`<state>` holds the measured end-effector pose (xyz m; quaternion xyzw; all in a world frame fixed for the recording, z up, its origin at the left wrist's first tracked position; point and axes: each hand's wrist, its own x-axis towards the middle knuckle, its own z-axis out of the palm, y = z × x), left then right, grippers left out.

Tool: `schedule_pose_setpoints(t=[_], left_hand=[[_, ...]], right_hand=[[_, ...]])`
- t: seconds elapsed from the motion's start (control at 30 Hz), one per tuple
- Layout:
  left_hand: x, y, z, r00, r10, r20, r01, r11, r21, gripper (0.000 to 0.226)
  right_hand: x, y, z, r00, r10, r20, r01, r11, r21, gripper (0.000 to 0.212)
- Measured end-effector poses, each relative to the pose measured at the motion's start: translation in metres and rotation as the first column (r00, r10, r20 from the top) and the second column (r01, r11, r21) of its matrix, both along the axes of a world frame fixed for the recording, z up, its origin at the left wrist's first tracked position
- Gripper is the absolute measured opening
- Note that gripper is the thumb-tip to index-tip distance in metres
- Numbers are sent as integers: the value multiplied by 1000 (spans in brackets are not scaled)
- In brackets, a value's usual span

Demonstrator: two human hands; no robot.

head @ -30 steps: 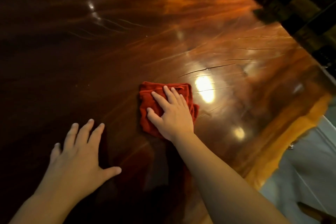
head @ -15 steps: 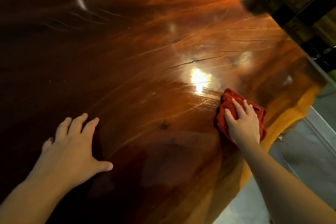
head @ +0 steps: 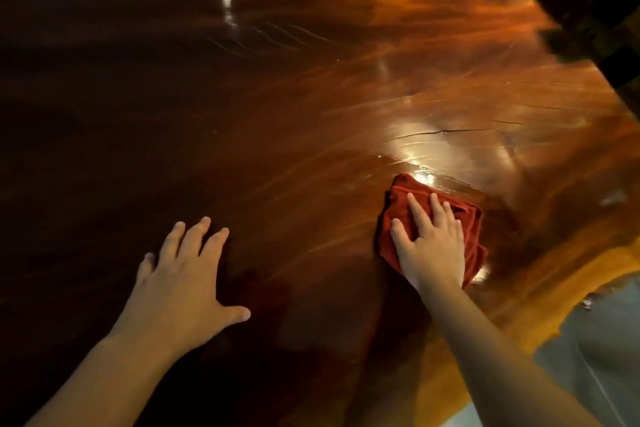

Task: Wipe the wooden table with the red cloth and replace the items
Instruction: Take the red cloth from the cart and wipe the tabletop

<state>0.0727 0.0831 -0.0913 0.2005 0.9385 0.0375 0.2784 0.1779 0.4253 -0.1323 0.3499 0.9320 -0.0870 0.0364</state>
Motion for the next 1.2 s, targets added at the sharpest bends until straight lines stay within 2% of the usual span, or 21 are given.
schedule_pose_setpoints(t=[0.27, 0.4, 0.57, 0.77, 1.0, 1.2], left_hand=[[21, -95, 10, 989, 146, -12, -147, 989, -17, 134], [36, -134, 13, 981, 190, 43, -188, 981, -48, 134], [63, -170, 17, 970, 231, 71, -227, 972, -60, 134], [93, -203, 27, 956, 273, 108, -267, 961, -63, 131], [133, -240, 37, 922, 381, 67, -380, 925, -31, 122], [177, -286, 51, 796, 605, -4, -602, 792, 101, 103]], right_hand=[[-12, -127, 5, 984, 176, -8, -176, 984, -41, 73], [0, -191, 6, 960, 279, -2, -279, 959, -57, 70], [41, -277, 10, 902, 430, -34, -430, 892, -140, 68], [107, -367, 16, 810, 585, 32, -552, 781, -293, 78], [126, -381, 22, 762, 646, 45, -614, 744, -265, 74], [107, -378, 29, 716, 672, 192, -610, 735, -296, 78]])
